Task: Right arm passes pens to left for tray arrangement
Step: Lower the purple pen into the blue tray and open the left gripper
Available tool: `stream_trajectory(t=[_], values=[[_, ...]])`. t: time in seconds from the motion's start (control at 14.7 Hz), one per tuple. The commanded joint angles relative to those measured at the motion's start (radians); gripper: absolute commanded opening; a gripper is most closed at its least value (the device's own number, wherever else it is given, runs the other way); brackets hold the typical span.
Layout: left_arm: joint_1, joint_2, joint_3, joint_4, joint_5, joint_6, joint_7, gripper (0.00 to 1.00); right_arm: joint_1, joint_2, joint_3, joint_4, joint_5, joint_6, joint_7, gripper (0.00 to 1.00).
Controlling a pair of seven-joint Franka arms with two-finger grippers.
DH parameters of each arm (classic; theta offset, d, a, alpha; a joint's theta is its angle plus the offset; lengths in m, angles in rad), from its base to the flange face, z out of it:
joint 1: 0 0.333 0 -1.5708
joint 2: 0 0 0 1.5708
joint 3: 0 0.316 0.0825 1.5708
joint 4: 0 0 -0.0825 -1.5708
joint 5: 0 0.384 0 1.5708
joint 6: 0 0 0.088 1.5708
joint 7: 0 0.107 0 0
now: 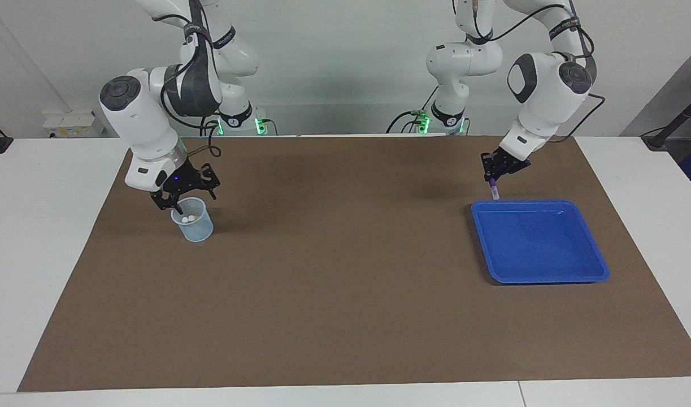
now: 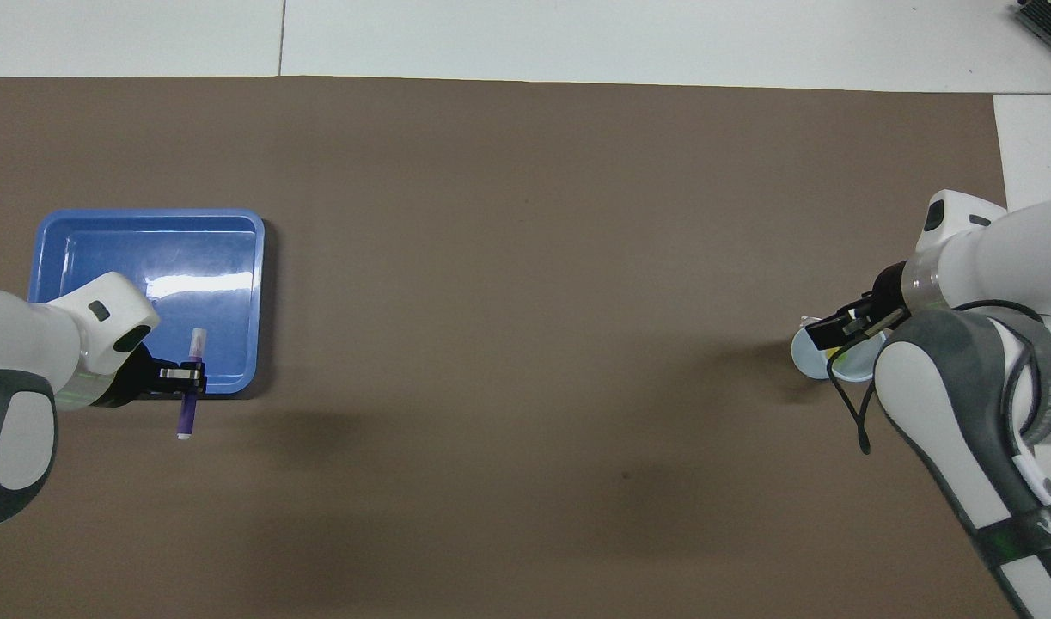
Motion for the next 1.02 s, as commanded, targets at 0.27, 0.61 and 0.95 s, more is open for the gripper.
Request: stream_trajectory(t=[0.27,0.61,0.95], values=[[0.048,0.162,-0.007,0.069,0.051,0.142,0.021,0.00,-0.058,0.032,0.017,-0.043,-0.051,0.097,-0.008,0.73],[0.051,0.287,-0.007,0.146,0.052,0.211,0.018,0.00,-0.054,0.041,0.018,-0.046,-0.051,0.100,0.006,0.73],[0.057,0.356,-0.007,0.148,0.086,0.300,0.018,0.00,-0.078,0.063,0.018,-0.045,-0.051,0.107,-0.004,0.62]])
